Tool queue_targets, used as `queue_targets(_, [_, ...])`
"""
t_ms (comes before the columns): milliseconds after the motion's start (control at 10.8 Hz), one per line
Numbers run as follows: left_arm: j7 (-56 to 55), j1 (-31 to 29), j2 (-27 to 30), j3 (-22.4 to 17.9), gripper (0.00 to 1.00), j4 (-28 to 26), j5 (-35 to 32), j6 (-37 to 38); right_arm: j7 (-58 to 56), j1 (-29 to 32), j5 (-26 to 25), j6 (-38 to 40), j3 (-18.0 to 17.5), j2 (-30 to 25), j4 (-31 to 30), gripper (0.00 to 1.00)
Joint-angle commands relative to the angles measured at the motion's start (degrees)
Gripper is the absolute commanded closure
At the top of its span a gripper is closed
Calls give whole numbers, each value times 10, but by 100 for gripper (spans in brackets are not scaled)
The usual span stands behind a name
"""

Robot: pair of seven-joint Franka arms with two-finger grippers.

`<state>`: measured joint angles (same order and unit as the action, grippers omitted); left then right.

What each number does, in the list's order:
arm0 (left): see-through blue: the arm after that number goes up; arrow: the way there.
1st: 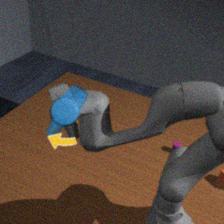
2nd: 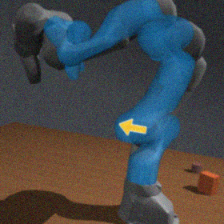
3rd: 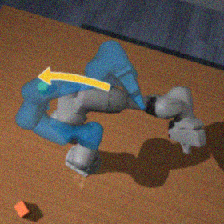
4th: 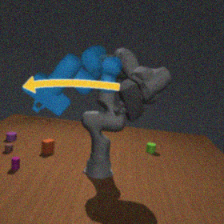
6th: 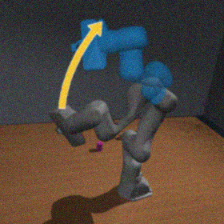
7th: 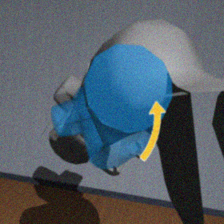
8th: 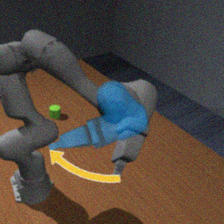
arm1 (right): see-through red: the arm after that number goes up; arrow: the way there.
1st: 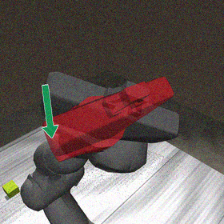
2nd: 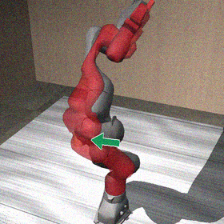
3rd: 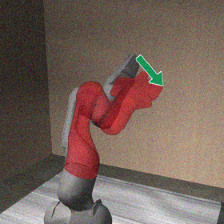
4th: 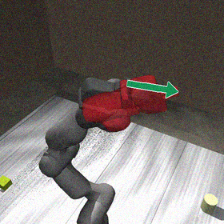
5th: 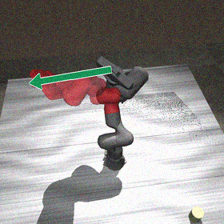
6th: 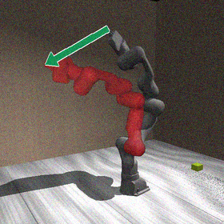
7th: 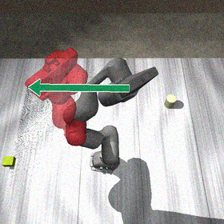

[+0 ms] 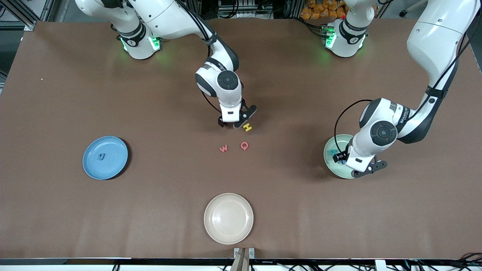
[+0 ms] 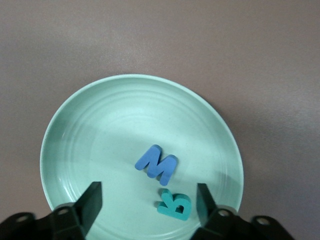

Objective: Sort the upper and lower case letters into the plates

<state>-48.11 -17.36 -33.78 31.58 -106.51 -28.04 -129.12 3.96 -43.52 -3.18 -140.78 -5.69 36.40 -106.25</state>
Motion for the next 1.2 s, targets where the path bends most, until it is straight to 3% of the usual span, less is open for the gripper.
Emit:
queue_targets(0, [-5,2,26,15,0,2,3,15,-4,-2,2,-45,1,-28,-50,0])
queue_targets(277, [-32,21,14,51,0,57,43,33,-4,-1,2,-42,2,-33,-55,0])
queue_targets(646, [-97,107,-26,47,0,124,46,34,-4,-1,1,-41,6,-40,-65,2])
queue_targets(738, [-111,118,-37,47,0,138,45,34,-4,-1,0,-42,6,-41,-66,12])
queue_targets(830, [-120,124,-46,46,0,148,44,34,-4,-1,0,-42,6,-41,-66,30])
queue_targets(1015, [-122,131,-53,46,0,158,42,33,-4,0,-1,-46,6,-41,-70,82])
queue_targets(1107, [-119,131,-53,46,0,159,41,32,-3,1,-1,-47,6,-41,-70,95])
